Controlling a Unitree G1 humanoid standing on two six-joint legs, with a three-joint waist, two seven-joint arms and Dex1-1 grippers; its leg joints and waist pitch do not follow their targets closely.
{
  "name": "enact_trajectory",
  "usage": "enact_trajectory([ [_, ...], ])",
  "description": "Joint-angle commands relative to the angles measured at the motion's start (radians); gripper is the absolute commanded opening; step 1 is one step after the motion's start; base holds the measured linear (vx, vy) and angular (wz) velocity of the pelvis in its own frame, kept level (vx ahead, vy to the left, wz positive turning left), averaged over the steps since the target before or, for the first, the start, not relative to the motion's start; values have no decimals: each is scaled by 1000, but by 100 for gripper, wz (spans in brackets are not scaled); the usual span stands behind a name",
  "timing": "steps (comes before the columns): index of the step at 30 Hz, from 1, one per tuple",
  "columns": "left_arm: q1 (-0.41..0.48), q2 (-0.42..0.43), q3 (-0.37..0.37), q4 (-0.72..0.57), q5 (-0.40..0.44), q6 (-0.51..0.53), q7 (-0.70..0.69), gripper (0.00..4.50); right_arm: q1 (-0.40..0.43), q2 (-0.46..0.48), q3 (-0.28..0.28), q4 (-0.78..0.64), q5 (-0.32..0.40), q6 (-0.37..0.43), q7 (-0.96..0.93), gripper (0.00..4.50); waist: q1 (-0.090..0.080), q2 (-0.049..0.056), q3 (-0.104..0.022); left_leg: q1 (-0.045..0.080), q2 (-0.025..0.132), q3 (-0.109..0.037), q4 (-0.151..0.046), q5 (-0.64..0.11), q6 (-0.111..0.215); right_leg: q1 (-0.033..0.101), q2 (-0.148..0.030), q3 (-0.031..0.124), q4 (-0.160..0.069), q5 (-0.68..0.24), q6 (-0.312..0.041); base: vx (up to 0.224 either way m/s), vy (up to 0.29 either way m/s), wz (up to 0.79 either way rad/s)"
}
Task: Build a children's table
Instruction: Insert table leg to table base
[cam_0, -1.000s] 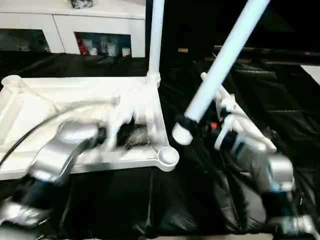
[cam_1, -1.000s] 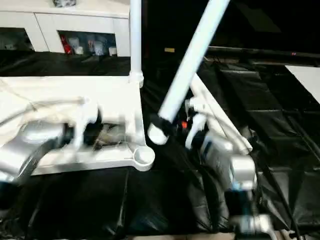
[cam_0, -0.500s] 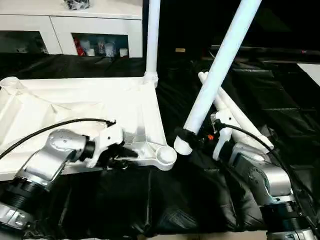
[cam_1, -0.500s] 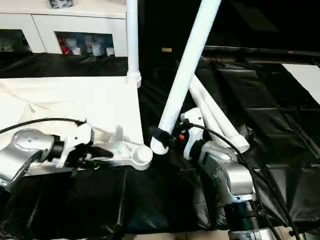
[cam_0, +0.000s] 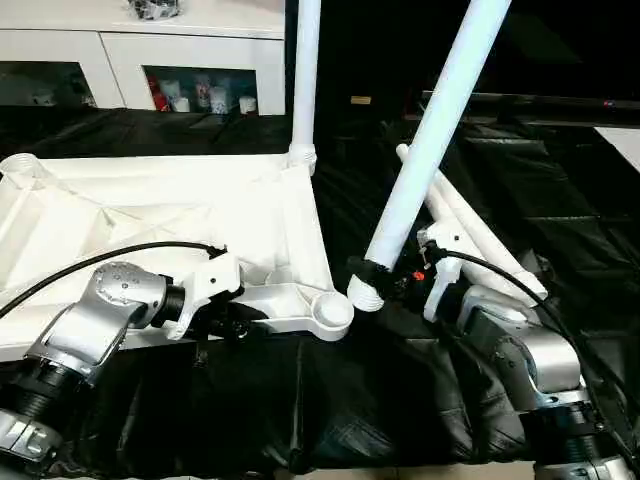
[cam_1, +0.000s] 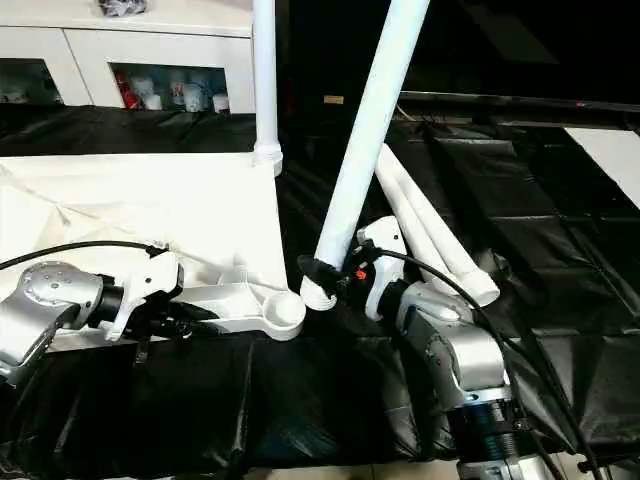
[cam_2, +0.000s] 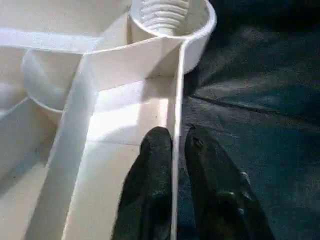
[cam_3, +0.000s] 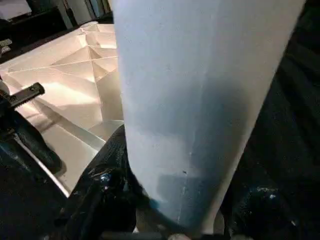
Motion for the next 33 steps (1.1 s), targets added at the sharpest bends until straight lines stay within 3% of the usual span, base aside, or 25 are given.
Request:
enact_trajectory([
  [1, 1, -25, 10, -26, -15, 20, 23, 30, -24, -9, -5, -1, -8, -22, 6, 188, -3, 16, -71, 48, 71, -36, -83, -289, -91, 16, -97, 50, -78, -131, -225, 0, 0, 0],
  [3, -5, -53, 7, -30, -17, 29, 45, 6, -34, -10, -4, 7, -14, -32, 6, 188, 0, 15, -72, 47, 72, -36, -82, -278, -87, 17, -97, 50, -76, -118, -225, 0, 0, 0],
  [11, -46, -194, -67, 3, 61, 28, 155, 0, -79, -10, 19, 55, -39, -63, 17, 188, 1, 14, -77, 42, 69, -35, -74, -219, -61, 26, -95, 50, -76, -45, -228, 0, 0, 0],
  [12, -52, -206, -75, 14, 80, 23, 167, 0, -83, -11, 23, 68, -49, -75, 17, 188, 1, 18, -76, 41, 68, -35, -73, -218, -59, 26, -95, 50, -77, -46, -227, 0, 0, 0],
  [19, -100, -261, -94, 69, 142, 20, 224, 0, -120, -31, 37, 180, -116, -161, 2, 188, 1, 15, -72, 50, 71, -37, -77, -293, -83, 20, -97, 50, -89, -159, -217, 0, 0, 0],
  [21, -102, -262, -87, 73, 145, 7, 235, 0, -119, -32, 32, 187, -111, -162, 6, 188, 1, 11, -73, 44, 72, -39, -77, -280, -74, 26, -98, 50, -88, -151, -213, 0, 0, 0],
  [24, -100, -267, -70, 70, 138, 11, 252, 0, -115, -29, 27, 197, -106, -162, 14, 188, 1, 11, -73, 43, 72, -38, -76, -273, -65, 23, -97, 50, -88, -142, -214, 0, 0, 0],
  [25, -99, -268, -64, 68, 136, 16, 256, 44, -114, -27, 25, 198, -104, -161, 15, 188, 1, 12, -74, 44, 72, -38, -76, -270, -62, 23, -97, 49, -88, -142, -216, 0, 0, 0],
  [28, -75, -249, -48, 31, 110, 61, 215, 55, -104, -17, 11, 200, -89, -159, 21, 188, -1, 8, -73, 40, 72, -39, -78, -267, -56, 24, -98, 48, -87, -159, -217, 0, 0, 0],
  [31, -65, -237, -40, 43, 134, 30, 237, 85, -102, -13, 0, 196, -67, -153, 34, 188, -4, 5, -74, 40, 72, -38, -77, -261, -50, 24, -96, 49, -87, -145, -216, 0, 0, 0],
  [33, -59, -225, -35, 44, 132, 36, 232, 94, -100, -13, -3, 191, -60, -146, 37, 188, -5, 8, -74, 39, 71, -38, -76, -244, -43, 25, -96, 48, -85, -127, -219, 0, 0, 0],
])
